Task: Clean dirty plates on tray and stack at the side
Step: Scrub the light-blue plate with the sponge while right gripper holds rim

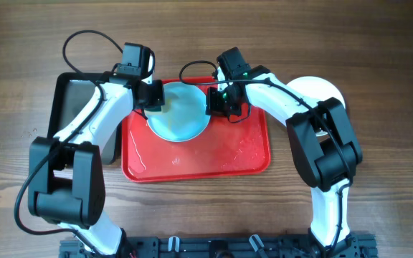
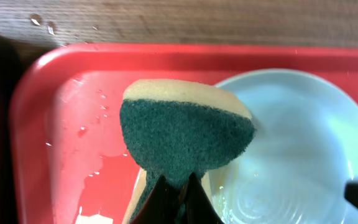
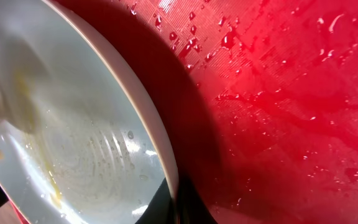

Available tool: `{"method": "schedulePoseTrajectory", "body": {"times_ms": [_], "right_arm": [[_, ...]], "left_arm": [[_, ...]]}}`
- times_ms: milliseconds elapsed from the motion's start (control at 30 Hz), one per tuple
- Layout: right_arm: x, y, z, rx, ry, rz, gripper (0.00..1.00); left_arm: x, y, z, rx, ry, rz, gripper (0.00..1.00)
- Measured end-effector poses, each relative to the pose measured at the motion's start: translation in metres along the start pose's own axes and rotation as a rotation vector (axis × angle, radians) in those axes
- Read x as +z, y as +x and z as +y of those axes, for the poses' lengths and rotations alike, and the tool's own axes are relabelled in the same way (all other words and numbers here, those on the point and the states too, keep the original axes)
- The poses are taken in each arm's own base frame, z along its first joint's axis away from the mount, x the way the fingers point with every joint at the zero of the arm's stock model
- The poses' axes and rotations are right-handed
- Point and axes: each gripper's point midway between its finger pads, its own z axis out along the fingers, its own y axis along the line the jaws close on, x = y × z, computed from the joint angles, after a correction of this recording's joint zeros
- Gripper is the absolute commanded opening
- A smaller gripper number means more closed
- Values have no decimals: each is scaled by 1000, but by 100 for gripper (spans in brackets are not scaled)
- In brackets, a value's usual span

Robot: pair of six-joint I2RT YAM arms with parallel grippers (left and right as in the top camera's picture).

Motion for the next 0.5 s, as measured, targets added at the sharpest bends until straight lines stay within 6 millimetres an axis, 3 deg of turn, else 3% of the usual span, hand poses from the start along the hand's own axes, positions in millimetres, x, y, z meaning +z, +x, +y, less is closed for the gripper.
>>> {"method": "schedulePoseTrajectory", "body": {"times_ms": [333,500], "right_arm": [[0,0,1,-1,-4,2,4],[0,0,1,-1,-4,2,4]], "left_arm": [[27,33,-26,118,7,108,4],[24,52,-68,150,159,169,4]]}}
